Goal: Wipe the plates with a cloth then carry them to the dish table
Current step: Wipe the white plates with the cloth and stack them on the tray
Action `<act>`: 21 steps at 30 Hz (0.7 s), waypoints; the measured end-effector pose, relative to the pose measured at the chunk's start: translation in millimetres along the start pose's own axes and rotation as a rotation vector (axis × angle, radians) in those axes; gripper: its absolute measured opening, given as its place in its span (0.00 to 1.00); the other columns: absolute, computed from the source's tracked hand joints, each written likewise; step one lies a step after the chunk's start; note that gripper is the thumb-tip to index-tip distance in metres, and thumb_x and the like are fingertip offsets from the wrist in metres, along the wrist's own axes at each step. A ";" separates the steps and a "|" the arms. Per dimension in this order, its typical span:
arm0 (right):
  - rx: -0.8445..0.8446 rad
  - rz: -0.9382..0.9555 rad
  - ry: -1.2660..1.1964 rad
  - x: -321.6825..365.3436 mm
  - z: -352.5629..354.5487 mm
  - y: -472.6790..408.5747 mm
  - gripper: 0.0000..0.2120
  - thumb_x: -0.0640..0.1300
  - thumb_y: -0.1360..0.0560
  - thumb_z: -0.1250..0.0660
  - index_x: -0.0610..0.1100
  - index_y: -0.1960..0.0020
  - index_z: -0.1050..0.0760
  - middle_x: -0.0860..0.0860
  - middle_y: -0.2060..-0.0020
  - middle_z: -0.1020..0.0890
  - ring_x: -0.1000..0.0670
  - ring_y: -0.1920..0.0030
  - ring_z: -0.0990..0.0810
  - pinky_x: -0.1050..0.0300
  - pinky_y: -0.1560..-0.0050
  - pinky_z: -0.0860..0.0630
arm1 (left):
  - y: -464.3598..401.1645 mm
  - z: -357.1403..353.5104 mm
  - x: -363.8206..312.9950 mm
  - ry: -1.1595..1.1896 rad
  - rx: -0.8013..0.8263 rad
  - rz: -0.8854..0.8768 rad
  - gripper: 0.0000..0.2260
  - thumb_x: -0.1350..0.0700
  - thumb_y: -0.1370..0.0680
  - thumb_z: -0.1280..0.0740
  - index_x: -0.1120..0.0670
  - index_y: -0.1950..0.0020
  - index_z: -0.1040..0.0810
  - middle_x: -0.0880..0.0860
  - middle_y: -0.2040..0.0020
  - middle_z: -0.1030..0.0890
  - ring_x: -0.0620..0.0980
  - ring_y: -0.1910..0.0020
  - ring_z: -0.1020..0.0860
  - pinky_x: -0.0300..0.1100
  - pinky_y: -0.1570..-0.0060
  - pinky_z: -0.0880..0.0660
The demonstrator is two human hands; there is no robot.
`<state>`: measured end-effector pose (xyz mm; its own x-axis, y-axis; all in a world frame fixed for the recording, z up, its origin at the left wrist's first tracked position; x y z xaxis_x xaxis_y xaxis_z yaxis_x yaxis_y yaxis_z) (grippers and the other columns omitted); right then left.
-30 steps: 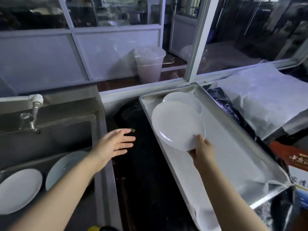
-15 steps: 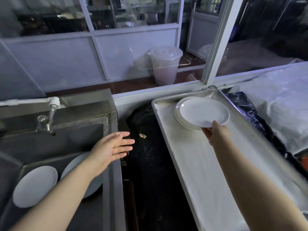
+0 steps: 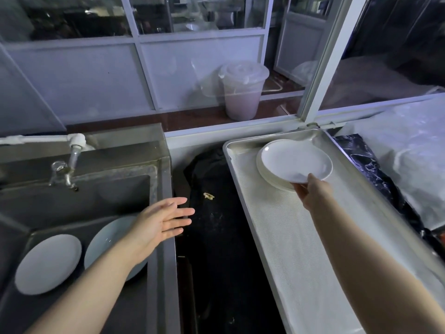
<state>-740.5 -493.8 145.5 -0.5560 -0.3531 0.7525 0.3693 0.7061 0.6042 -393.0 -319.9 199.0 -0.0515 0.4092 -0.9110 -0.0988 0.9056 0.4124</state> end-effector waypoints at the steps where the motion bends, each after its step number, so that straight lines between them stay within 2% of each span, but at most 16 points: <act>1: -0.002 0.005 0.002 -0.4 0.3 -0.7 0.18 0.39 0.22 0.35 0.40 0.34 0.32 0.39 0.41 0.23 0.38 0.48 0.20 0.50 0.69 0.18 | -0.6 0.4 1.1 0.002 -0.002 0.002 0.12 0.55 0.17 0.43 0.51 0.38 0.23 0.54 0.46 0.15 0.53 0.47 0.17 0.51 0.44 0.24; 3: -0.003 0.012 0.010 -0.4 0.3 -1.5 0.18 0.40 0.23 0.34 0.40 0.35 0.32 0.40 0.43 0.23 0.39 0.51 0.18 0.49 0.67 0.18 | -1.6 0.5 3.1 0.004 0.000 0.006 0.12 0.55 0.17 0.43 0.51 0.38 0.23 0.54 0.46 0.16 0.53 0.46 0.17 0.50 0.44 0.24; 5: -0.005 0.024 0.053 1.0 1.0 -4.2 0.15 0.41 0.23 0.34 0.41 0.38 0.32 0.41 0.48 0.22 0.42 0.60 0.16 0.50 0.67 0.17 | -2.8 -0.4 5.1 0.009 0.003 0.014 0.12 0.56 0.17 0.43 0.51 0.38 0.23 0.54 0.46 0.16 0.53 0.47 0.17 0.50 0.45 0.24; 8: -0.028 0.068 0.305 3.4 3.3 -6.4 0.09 0.41 0.23 0.38 0.43 0.44 0.34 0.44 0.59 0.23 0.47 0.70 0.20 0.58 0.73 0.20 | -2.4 -1.6 8.4 0.009 0.012 0.028 0.12 0.56 0.17 0.43 0.52 0.37 0.23 0.54 0.46 0.16 0.53 0.47 0.17 0.49 0.46 0.24; 10: -0.042 0.155 0.531 2.6 2.8 -8.7 0.09 0.38 0.25 0.40 0.39 0.45 0.30 0.45 0.64 0.24 0.49 0.71 0.26 0.62 0.78 0.28 | -1.8 -1.4 11.2 -0.002 0.013 0.040 0.12 0.56 0.17 0.43 0.52 0.37 0.23 0.54 0.46 0.16 0.53 0.47 0.17 0.50 0.45 0.24; 13: -0.070 0.226 0.684 0.7 1.0 -9.1 0.07 0.37 0.26 0.40 0.37 0.50 0.28 0.43 0.63 0.24 0.48 0.72 0.30 0.59 0.74 0.33 | -1.0 -0.6 15.5 -0.002 0.004 0.071 0.12 0.56 0.17 0.43 0.52 0.37 0.23 0.54 0.46 0.16 0.53 0.47 0.17 0.51 0.42 0.24; 16: -0.079 0.190 0.742 -0.9 2.2 -8.4 0.04 0.39 0.25 0.39 0.37 0.54 0.29 0.43 0.63 0.25 0.48 0.72 0.30 0.58 0.73 0.33 | 0.4 -0.7 18.0 0.001 0.010 0.093 0.12 0.57 0.17 0.43 0.52 0.37 0.23 0.54 0.46 0.16 0.53 0.47 0.17 0.51 0.42 0.24; 19: -0.037 0.096 0.725 -6.9 3.5 -9.8 0.05 0.39 0.24 0.39 0.40 0.49 0.31 0.46 0.62 0.27 0.50 0.69 0.31 0.60 0.73 0.34 | 1.6 -1.0 19.2 -0.001 0.008 0.100 0.12 0.57 0.17 0.43 0.52 0.37 0.23 0.54 0.46 0.16 0.53 0.47 0.17 0.50 0.44 0.24; 21: -0.020 0.056 0.704 -10.0 3.3 -9.8 0.03 0.38 0.24 0.40 0.42 0.50 0.31 0.47 0.63 0.28 0.51 0.68 0.32 0.61 0.74 0.35 | 2.4 -0.8 19.5 -0.003 0.000 0.103 0.12 0.57 0.17 0.43 0.53 0.37 0.23 0.54 0.46 0.16 0.53 0.47 0.17 0.50 0.44 0.24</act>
<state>-741.0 -495.2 131.2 0.0758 -0.6346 0.7691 0.4003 0.7258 0.5595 -395.0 -309.8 182.2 -0.0581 0.5005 -0.8638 -0.0932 0.8588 0.5038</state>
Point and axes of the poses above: each hand's wrist, its own y-axis away from the middle knuckle, its own z-axis out of the back of the hand, x = y × z, the point moved 2 cm from there along -y, towards the middle knuckle
